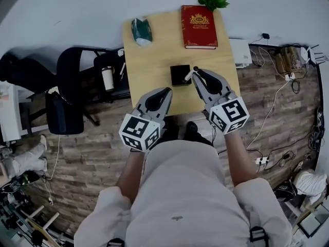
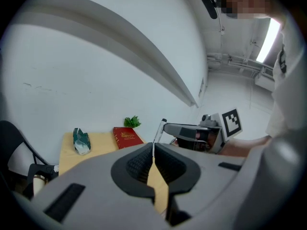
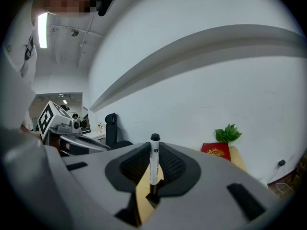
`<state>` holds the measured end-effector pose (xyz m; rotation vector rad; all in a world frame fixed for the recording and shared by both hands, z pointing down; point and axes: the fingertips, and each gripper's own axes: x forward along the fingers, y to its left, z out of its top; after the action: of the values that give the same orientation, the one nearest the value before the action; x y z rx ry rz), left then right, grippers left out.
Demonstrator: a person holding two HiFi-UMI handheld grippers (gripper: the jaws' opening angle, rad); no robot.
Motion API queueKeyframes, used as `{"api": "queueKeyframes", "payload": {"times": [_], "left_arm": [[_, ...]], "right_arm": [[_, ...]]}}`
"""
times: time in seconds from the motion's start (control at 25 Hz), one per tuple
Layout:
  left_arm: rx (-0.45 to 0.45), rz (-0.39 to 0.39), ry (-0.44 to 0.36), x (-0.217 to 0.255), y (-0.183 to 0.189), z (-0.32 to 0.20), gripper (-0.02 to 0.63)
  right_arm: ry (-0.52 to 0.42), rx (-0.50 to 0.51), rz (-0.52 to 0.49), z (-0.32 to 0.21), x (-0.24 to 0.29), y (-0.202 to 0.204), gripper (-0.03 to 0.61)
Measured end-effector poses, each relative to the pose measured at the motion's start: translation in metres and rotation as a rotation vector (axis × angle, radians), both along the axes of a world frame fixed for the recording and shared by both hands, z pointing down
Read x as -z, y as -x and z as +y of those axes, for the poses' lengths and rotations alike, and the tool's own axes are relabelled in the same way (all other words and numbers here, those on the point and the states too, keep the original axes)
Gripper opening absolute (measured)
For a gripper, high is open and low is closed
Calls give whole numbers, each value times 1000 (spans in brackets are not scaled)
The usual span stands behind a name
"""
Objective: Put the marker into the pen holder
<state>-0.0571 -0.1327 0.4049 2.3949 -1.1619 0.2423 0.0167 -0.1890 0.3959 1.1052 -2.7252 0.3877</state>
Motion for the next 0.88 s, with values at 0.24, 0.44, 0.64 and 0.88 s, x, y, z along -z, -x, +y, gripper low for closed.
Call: {"api": "queueKeyframes", "payload": {"times": [0.24,0.44,0.64,0.88], "left_arm": [[-53,2,14,-11,15,-13,15],[-74,-7,32,-22,25,-21,14],[-78,-5,51,-29,27,-24,14],[-82,3,70,-34,25,-25,14]], "right_arm": [[29,-45,32,-13,-23,13,55],[54,-67,48,-21,-44,20,55],[79,-74,63,-28,-62,23,55],[122,-79,79,-31,-84,25,55]]}}
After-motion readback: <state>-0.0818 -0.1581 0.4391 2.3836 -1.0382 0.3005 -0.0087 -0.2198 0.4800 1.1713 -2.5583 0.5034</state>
